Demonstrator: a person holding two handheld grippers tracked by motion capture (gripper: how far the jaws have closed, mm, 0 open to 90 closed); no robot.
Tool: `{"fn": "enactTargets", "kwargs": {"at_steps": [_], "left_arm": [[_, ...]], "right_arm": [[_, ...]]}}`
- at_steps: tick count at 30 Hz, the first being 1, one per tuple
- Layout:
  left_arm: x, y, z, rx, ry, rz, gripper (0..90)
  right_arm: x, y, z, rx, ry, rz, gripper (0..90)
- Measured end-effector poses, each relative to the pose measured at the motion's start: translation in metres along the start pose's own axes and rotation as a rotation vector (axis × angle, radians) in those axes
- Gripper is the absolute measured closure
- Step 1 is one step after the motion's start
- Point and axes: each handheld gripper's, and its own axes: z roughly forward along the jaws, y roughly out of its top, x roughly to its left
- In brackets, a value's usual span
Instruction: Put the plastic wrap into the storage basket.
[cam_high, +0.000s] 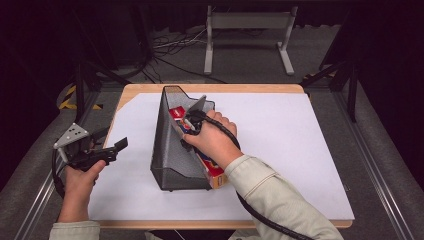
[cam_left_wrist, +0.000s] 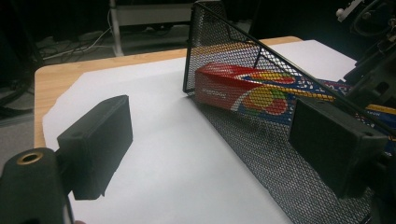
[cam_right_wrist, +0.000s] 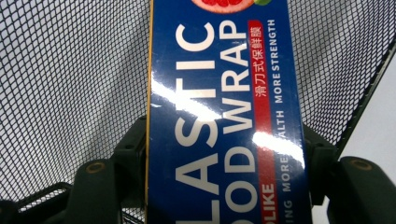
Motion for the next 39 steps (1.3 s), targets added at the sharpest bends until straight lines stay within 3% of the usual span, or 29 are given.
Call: {"fn": "enactTargets", "kwargs": {"at_steps": [13,19,26,34,35,36,37,39], "left_arm": [[0.000,0.000,0.000,-0.002,0.002,-0.001,14.6],[0.000,0.000,0.001,-0.001,0.001,-0.001,14.6],[0.000,-0.001,0.000,-0.004,-0.001,-0.002,14.6],[0.000,-0.001,-0.001,-0.005,0.002,-0.006,14.6],[-0.001,-0.001,-0.001,-0.004,0.002,-0.005,14.6],[-0.001,-0.001,-0.001,-0.004,0.002,-0.005,14.6],[-0.001,0.000,-0.001,-0.004,0.003,0.000,14.6],[-0.001,0.000,-0.001,-0.004,0.002,0.000,14.6]], "right_arm": [[-0.007,-0.001,-0.013,-0.059,0.032,-0.011,26.7],[-0.014,-0.003,-0.014,-0.067,0.035,-0.005,26.2],[-0.018,-0.003,-0.028,-0.116,0.040,-0.023,25.6],[-0.022,-0.008,-0.050,-0.237,0.092,-0.073,23.4],[-0.025,-0.010,-0.055,-0.287,0.092,-0.107,23.1],[-0.025,-0.010,-0.055,-0.287,0.092,-0.107,23.1],[-0.027,-0.013,-0.061,-0.335,0.097,-0.134,23.1],[-0.028,-0.014,-0.064,-0.368,0.105,-0.153,23.2]]}}
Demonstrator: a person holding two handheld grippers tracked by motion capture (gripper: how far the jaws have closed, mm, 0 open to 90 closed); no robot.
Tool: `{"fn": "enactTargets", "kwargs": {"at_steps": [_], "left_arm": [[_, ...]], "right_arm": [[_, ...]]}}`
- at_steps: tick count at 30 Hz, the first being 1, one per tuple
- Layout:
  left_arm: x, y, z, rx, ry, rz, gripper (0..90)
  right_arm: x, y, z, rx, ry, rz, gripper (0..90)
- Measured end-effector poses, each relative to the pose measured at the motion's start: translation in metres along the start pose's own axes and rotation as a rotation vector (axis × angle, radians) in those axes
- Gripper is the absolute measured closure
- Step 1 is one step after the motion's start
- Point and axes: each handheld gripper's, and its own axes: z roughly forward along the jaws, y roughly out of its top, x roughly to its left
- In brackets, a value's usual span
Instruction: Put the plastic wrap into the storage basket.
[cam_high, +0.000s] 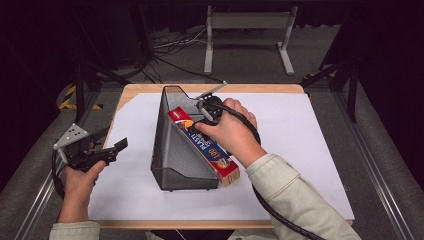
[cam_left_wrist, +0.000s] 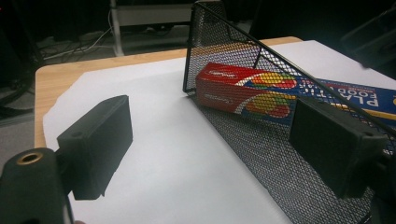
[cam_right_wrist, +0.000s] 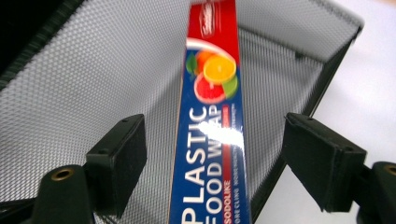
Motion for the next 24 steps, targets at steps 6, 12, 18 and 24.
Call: {"fn": "enactTargets", "kwargs": {"at_steps": [6,12,18,24], "left_arm": [[-0.001,0.000,0.002,0.004,-0.004,0.001,14.5],[-0.002,0.001,0.001,-0.013,0.007,0.011,14.6],[0.000,0.000,0.000,-0.011,0.008,0.007,14.6],[-0.002,0.000,0.002,-0.003,-0.001,0.014,14.5]], "right_arm": [[-0.004,-0.005,-0.016,-0.188,0.041,-0.093,22.2],[-0.009,-0.011,-0.024,-0.255,0.073,-0.133,22.2],[-0.023,-0.022,-0.039,-0.320,0.091,-0.210,21.4],[-0.046,-0.035,-0.057,-0.349,0.084,-0.203,20.9]]}}
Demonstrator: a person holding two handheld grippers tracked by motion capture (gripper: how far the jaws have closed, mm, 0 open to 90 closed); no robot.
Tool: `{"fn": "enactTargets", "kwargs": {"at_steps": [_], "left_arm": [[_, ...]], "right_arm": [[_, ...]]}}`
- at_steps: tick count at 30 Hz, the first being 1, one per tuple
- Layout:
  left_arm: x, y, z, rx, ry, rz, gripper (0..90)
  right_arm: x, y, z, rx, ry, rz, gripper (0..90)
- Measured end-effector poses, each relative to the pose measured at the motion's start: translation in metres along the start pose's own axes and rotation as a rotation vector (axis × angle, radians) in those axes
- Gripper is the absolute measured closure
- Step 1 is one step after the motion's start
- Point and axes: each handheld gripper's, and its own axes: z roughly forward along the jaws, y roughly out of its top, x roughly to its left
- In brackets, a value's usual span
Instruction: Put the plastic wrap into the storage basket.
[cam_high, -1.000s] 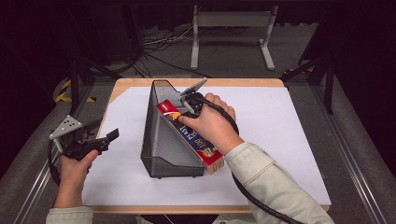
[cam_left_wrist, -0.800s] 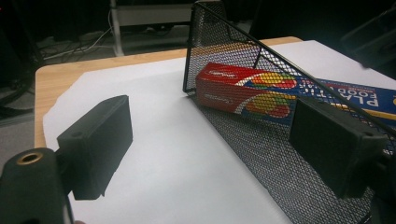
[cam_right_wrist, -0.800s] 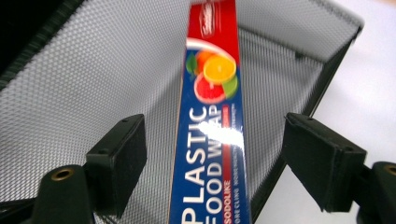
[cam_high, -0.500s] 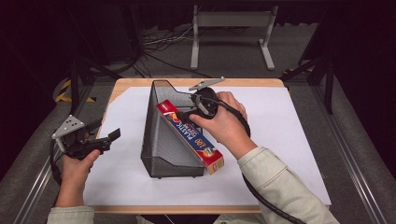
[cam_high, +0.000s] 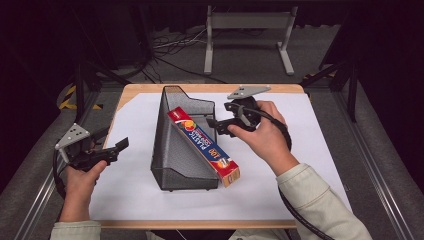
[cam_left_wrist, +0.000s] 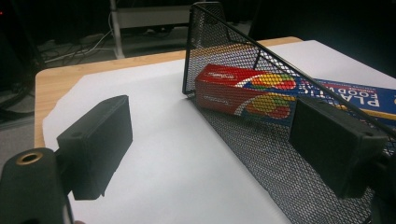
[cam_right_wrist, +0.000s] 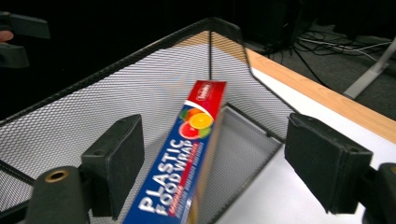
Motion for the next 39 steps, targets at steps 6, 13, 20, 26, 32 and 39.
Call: {"fn": "enactTargets", "kwargs": {"at_steps": [6,13,20,26,32,39], "left_arm": [[-0.001,0.000,0.001,0.001,-0.009,0.000,14.3],[0.000,-0.001,0.000,-0.003,-0.016,0.001,13.9],[-0.002,-0.002,0.000,-0.013,-0.025,0.008,13.7],[-0.003,-0.002,0.000,-0.009,-0.033,0.015,13.5],[-0.003,-0.003,0.001,-0.007,-0.035,0.018,13.4],[-0.004,-0.004,0.002,-0.007,-0.036,0.022,13.4]], "right_arm": [[-0.019,-0.011,-0.024,-0.026,-0.001,-0.013,18.5],[-0.044,-0.033,-0.049,-0.033,-0.009,-0.035,18.5],[-0.063,-0.044,-0.068,-0.055,-0.020,-0.026,18.5],[-0.085,-0.056,-0.084,-0.083,-0.057,-0.046,18.5],[-0.104,-0.073,-0.099,-0.100,-0.052,-0.041,18.5],[-0.121,-0.091,-0.109,-0.138,-0.064,-0.021,16.8]]}}
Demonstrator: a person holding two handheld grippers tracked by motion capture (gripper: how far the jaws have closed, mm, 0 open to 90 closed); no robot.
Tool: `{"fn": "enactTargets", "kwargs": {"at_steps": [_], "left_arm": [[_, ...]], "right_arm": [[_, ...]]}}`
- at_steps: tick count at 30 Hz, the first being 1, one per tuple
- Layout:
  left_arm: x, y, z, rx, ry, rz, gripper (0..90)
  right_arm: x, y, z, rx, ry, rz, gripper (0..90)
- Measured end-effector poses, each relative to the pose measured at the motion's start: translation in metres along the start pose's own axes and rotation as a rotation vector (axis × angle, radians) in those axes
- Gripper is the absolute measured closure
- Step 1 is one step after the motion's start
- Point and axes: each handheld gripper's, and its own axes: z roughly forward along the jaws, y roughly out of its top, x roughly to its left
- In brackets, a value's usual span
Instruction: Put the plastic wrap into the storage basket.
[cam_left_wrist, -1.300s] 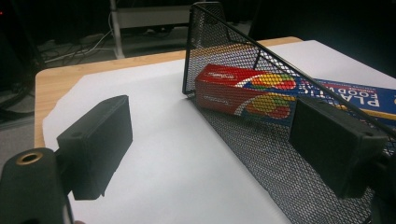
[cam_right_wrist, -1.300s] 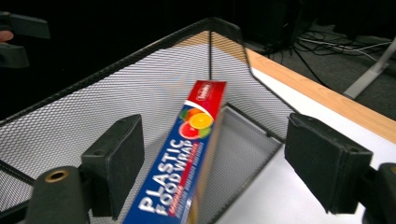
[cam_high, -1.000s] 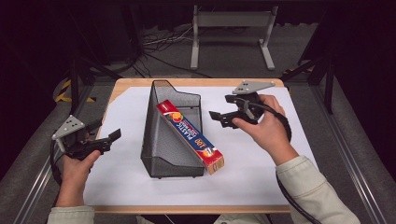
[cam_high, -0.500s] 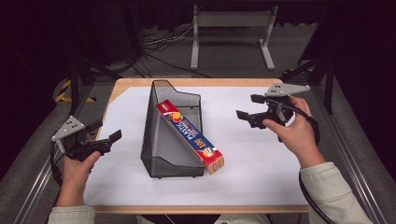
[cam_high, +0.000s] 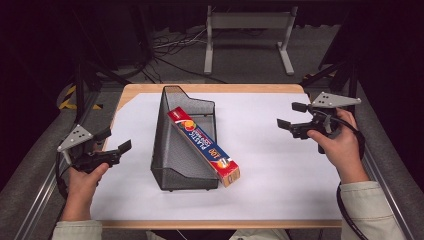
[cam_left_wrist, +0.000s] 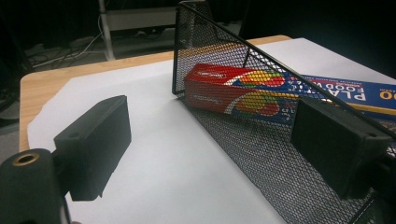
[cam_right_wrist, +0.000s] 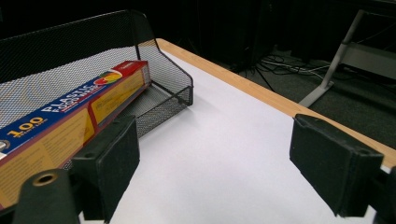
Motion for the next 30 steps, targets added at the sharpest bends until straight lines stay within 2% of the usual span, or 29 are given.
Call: {"fn": "enactTargets", "kwargs": {"at_steps": [9,17,18,27,30], "left_arm": [[-0.001,-0.002,0.002,0.004,-0.007,0.012,13.2],[-0.003,-0.004,0.005,0.004,-0.014,0.019,13.1],[-0.003,-0.005,0.005,0.007,-0.016,0.021,13.1],[-0.001,-0.007,0.008,0.017,-0.021,0.025,12.4],[-0.002,-0.007,0.010,0.031,-0.030,0.031,11.6]], "right_arm": [[-0.010,-0.029,-0.005,0.004,-0.012,0.013,15.1],[-0.015,-0.057,-0.003,-0.045,-0.031,0.038,15.1],[-0.017,-0.063,0.000,-0.013,-0.033,0.037,14.8],[-0.019,-0.080,0.009,0.008,-0.016,0.037,13.7],[-0.020,-0.089,0.013,0.033,-0.009,0.042,13.5]]}}
